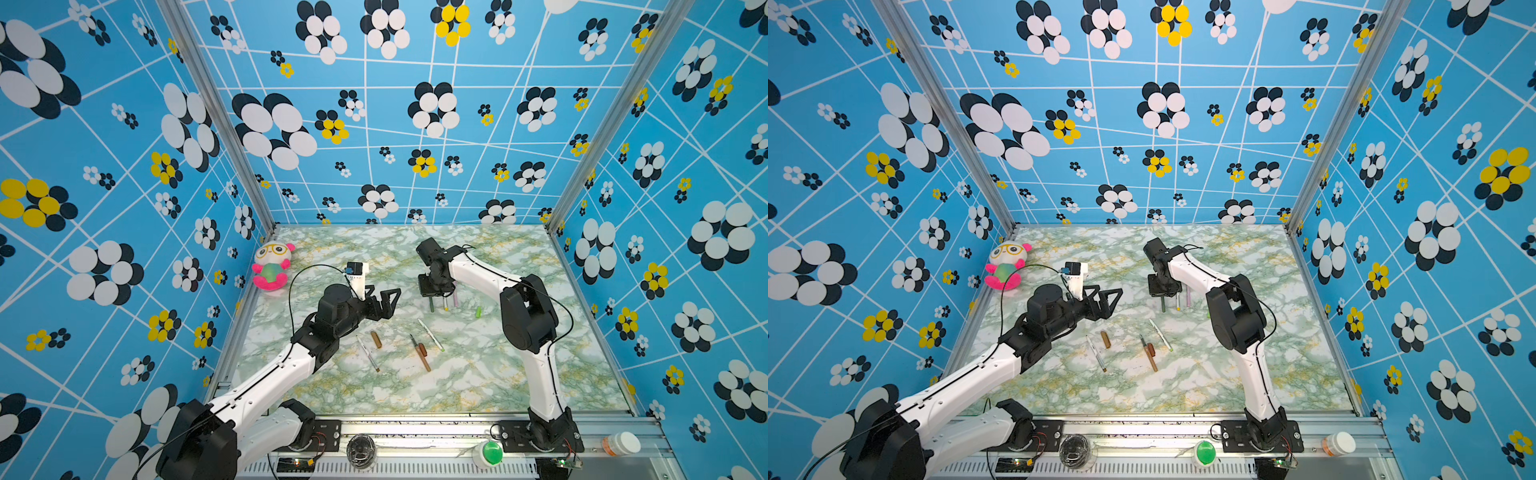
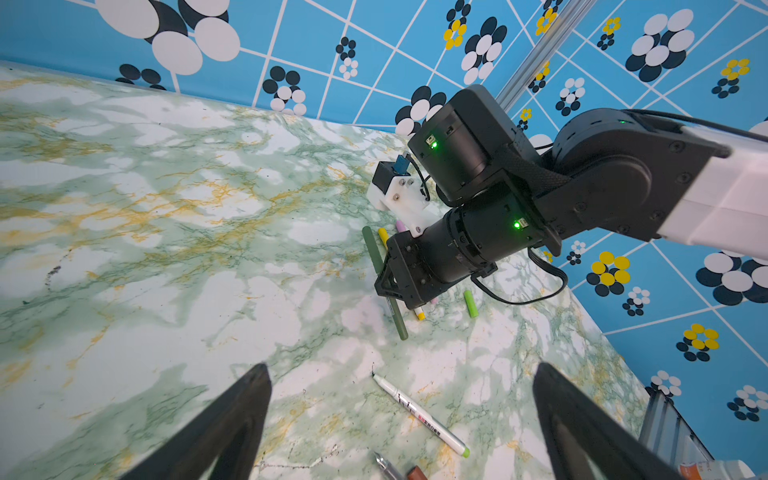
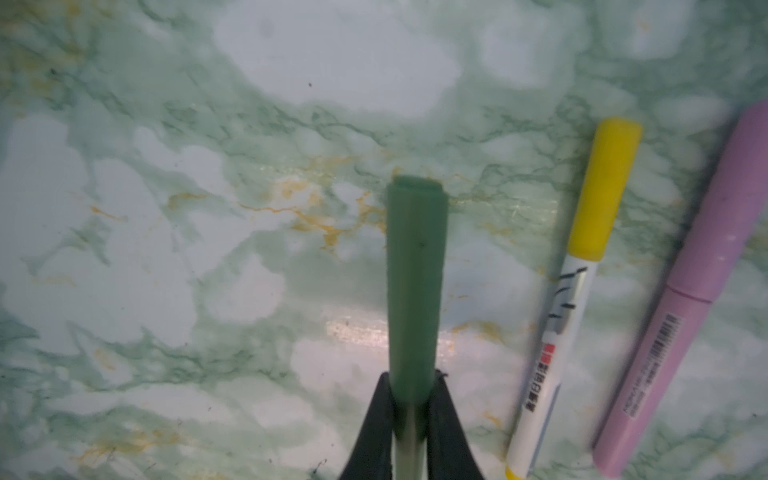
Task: Insert the pens into the pen caps
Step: 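Lower the capped dark green pen to the table with the right gripper, then release the green pen and grasp the white marker with the right gripper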
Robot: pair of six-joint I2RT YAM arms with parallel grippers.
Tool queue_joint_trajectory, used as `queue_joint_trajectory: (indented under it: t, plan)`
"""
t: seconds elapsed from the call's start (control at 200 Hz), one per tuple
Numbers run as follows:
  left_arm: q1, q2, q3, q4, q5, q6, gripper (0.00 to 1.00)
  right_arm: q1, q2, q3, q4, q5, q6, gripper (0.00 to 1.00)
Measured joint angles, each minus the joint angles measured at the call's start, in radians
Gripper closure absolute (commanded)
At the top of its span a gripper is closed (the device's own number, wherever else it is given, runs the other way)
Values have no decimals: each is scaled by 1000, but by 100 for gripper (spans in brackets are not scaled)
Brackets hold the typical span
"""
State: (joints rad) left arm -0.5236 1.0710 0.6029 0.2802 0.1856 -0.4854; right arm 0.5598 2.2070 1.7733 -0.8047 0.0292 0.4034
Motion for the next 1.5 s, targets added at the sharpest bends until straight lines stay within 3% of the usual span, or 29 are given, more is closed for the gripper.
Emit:
queue_joint_trajectory:
  t: [0.64, 1.504]
  plan:
    - [1, 0, 0, 0, 0, 0, 1, -29, 60, 43, -3, -21, 8, 87]
    - [1, -13, 0, -40, -16, -2, 1, -35, 44, 44, 14, -66, 33, 61]
